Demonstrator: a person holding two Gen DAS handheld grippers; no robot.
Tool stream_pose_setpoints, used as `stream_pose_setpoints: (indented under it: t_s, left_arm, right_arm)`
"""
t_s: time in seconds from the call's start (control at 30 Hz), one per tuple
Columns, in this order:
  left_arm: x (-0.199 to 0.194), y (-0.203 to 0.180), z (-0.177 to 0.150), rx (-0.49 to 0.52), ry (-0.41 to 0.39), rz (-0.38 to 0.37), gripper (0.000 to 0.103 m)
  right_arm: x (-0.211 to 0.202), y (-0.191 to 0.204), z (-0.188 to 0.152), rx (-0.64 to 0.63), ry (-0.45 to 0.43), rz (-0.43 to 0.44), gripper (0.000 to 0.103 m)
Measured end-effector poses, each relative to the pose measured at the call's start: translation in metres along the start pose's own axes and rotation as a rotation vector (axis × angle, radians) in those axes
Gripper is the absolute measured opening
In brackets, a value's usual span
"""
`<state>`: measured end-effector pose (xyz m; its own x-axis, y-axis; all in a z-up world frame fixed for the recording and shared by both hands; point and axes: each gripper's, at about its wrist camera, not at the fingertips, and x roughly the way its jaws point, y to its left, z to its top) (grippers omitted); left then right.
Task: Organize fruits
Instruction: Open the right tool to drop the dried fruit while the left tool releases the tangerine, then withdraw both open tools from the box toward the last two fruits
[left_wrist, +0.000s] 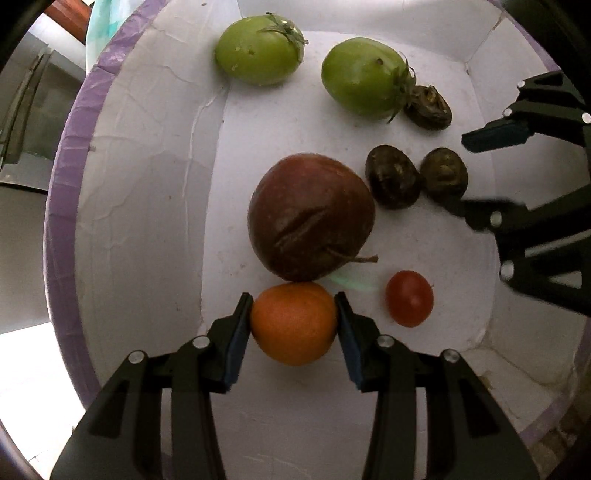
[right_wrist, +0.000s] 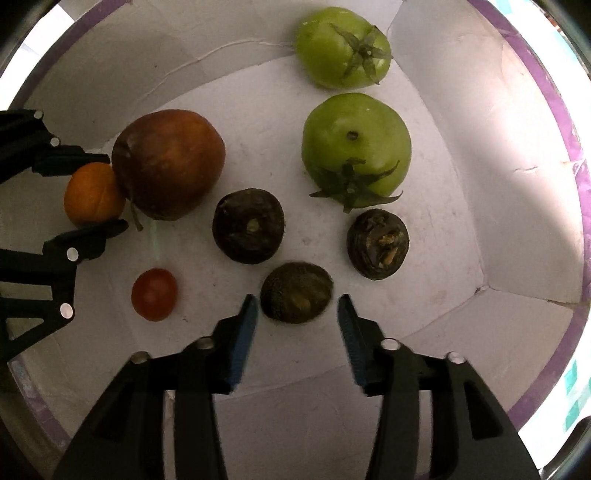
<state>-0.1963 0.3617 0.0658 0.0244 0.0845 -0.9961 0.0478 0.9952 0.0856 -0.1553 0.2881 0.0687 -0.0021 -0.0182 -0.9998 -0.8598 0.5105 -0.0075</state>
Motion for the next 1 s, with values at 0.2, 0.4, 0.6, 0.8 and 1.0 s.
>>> stream_pose_setpoints:
  t_s: [0.2,0.4,0.6,0.8,1.0]
  left_arm:
    - [-0.004,-0.004,-0.005,-0.012,-0.024,0.02,0.068]
    - [-0.013,-0.006,-0.012,-0.045,-0.049,0.035,0.071]
    - [-0.04,-0.017,-0.023,-0.124,-0.133,0.101,0.077]
    - [-0.099,-0.023,-0.044,-0.401,-0.332,0.214,0.079]
    - [-0.157,-0.057,-0.049,-0.639,-0.547,0.185,0.094]
  right_arm:
    - [-0.005,-0.005,0.004,0.006,-0.024,-0.004,0.066]
    - [-0.008,-0.004,-0.007,0.0,-0.072,-0.006,0.076]
    - [-0.042,-0.013,-0.029,0.013,-0.256,0.025,0.076]
    - [-0.107,-0.043,-0.078,0.032,-0.589,0.119,0.084]
    - [-0.141,-0.129,-0.15,0.173,-0.761,0.089,0.087]
